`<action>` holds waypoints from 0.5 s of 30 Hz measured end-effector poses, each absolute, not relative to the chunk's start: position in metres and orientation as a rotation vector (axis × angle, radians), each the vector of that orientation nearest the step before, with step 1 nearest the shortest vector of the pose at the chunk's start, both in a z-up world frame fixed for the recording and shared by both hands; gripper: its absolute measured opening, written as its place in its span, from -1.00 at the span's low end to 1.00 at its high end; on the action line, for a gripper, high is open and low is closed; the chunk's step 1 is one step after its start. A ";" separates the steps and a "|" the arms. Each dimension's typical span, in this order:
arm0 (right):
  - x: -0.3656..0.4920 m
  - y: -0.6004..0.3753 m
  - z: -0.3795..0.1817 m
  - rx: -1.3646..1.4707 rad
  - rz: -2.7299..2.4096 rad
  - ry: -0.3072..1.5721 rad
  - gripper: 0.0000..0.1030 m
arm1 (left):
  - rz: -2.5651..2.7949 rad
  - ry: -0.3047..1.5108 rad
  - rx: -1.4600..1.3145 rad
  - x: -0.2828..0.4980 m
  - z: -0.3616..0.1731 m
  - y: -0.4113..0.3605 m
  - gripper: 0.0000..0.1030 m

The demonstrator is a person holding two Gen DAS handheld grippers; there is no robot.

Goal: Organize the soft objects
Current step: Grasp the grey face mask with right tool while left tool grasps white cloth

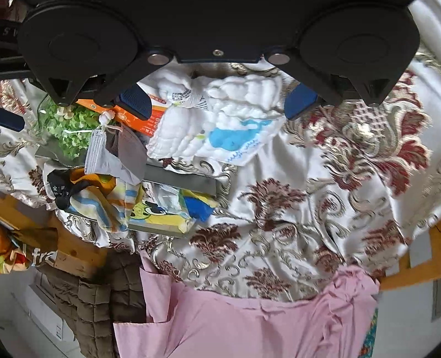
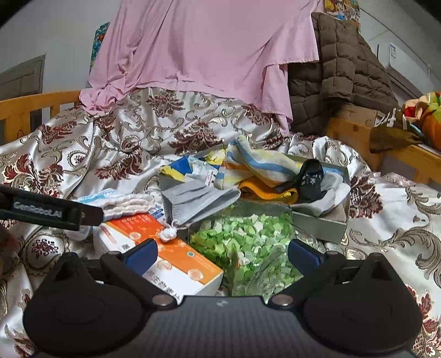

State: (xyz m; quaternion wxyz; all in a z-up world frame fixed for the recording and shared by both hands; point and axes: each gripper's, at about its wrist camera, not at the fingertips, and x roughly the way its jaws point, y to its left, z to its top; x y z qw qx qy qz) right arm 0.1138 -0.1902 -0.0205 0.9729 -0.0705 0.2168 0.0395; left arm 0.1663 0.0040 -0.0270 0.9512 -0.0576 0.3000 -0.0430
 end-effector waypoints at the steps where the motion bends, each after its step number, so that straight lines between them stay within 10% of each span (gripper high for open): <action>1: 0.114 -0.190 -0.020 -0.144 0.081 0.426 0.99 | -0.096 0.616 -0.130 0.170 -0.029 0.005 0.98; 15: 0.173 -0.192 -0.002 -0.094 0.155 0.389 0.99 | -0.157 0.660 -0.321 0.202 -0.052 0.028 0.82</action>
